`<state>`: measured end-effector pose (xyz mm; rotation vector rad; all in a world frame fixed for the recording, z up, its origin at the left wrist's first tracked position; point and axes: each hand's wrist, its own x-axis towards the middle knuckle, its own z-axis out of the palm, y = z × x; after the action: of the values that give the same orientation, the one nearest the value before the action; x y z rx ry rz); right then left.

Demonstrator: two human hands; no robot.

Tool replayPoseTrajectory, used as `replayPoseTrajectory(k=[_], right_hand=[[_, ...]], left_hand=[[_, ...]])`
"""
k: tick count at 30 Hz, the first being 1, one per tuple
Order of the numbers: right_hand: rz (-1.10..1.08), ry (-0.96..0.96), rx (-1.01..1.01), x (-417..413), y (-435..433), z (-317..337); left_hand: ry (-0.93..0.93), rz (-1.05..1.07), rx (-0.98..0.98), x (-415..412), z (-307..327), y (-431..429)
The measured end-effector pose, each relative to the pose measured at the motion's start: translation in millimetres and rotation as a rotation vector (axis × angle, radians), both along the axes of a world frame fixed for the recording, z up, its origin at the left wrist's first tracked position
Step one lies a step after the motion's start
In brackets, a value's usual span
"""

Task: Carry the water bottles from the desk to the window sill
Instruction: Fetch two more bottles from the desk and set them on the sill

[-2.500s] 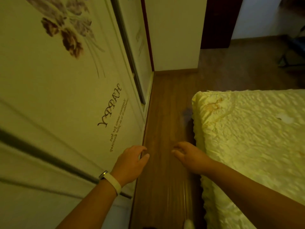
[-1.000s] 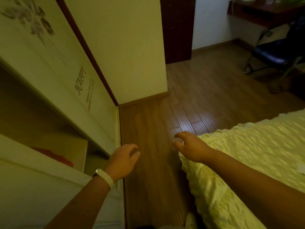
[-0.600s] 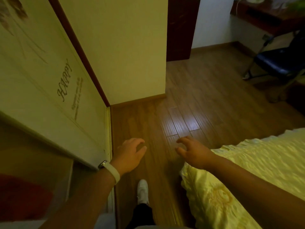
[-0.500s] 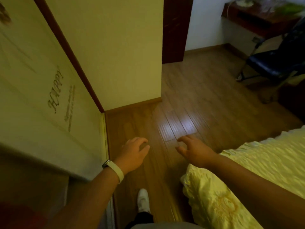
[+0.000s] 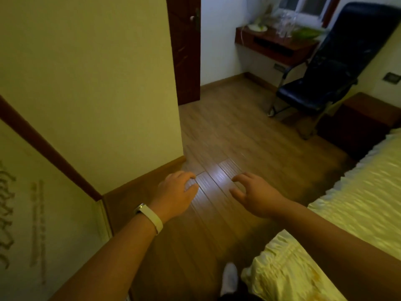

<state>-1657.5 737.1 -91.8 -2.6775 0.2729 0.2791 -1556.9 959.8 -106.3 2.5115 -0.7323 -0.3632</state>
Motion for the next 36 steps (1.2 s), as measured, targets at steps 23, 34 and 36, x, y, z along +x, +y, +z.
replayPoseTrajectory(k=[23, 34, 36], right_hand=[[-0.188, 0.009, 0.121, 310, -277, -14], [-0.241, 0.051, 0.104, 454, -346, -22], [-0.269, 0.056, 0.084, 491, -355, -23]], left_hand=[[0.015, -0.09, 0.134, 316, 7, -279], [0.12, -0.173, 0.037, 485, -13, -376], [0.161, -0.192, 0.032, 522, -19, -388]])
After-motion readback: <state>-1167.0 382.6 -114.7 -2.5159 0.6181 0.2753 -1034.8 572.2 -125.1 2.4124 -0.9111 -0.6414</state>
